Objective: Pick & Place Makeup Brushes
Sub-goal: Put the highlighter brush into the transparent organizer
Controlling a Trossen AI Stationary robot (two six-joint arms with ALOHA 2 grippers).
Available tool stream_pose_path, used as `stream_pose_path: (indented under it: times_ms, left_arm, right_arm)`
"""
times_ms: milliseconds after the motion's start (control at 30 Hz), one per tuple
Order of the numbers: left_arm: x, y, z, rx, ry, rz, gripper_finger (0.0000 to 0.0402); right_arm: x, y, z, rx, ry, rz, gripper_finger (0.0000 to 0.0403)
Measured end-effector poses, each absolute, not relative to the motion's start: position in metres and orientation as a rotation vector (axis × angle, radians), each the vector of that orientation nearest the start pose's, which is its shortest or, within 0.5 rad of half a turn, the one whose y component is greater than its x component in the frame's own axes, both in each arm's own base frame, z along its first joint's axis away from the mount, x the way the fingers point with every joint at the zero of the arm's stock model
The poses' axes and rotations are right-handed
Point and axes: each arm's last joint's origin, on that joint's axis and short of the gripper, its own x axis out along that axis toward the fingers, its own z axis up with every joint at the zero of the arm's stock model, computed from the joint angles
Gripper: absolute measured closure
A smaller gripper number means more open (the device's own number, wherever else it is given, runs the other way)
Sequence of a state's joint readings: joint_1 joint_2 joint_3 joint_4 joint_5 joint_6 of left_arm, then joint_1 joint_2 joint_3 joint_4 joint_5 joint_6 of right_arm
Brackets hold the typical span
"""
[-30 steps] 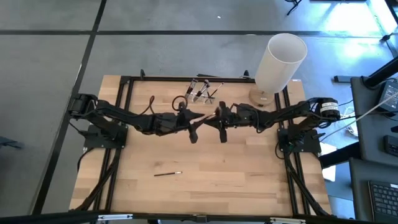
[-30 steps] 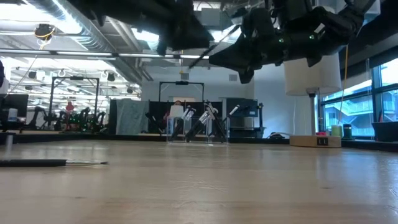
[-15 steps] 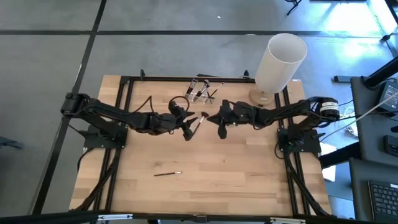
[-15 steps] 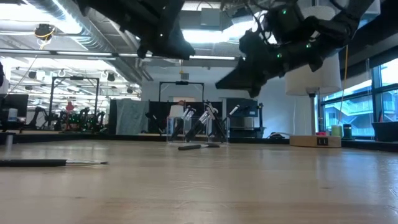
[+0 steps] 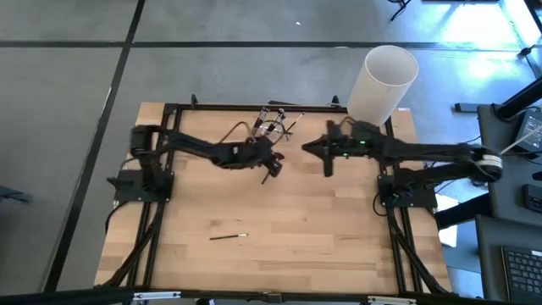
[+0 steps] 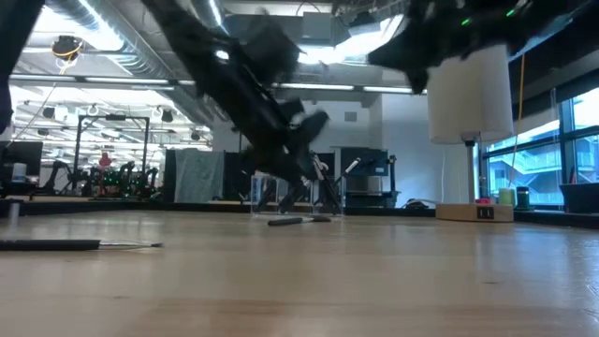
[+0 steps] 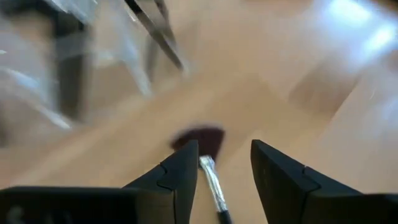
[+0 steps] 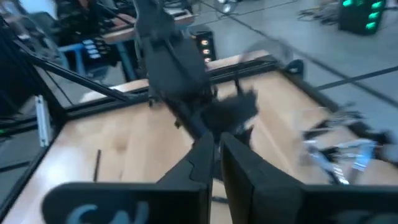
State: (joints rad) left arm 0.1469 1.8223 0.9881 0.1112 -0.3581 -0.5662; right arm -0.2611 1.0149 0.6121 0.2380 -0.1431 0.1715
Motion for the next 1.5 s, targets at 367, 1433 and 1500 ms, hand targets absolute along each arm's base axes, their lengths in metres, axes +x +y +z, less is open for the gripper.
stream_pose_path:
  times_ms: [367,1433,1500]
  left_arm:
    - [0.404,0.071,0.142,-0.451,1.029,0.778,0.0256]
    - [0.372,0.072,0.263,-0.363,0.691,0.852,0.0362]
    - [0.367,0.072,0.288,-0.289,0.546,0.934,0.0367]
  right_arm:
    - [0.14,-0.039,0.303,0.077,0.117,-0.301,0.0373]
    - [0.099,-0.029,0.311,0.047,0.058,-0.326,0.0372]
    - [0.097,-0.028,0.312,0.046,0.046,-0.325,0.0372]
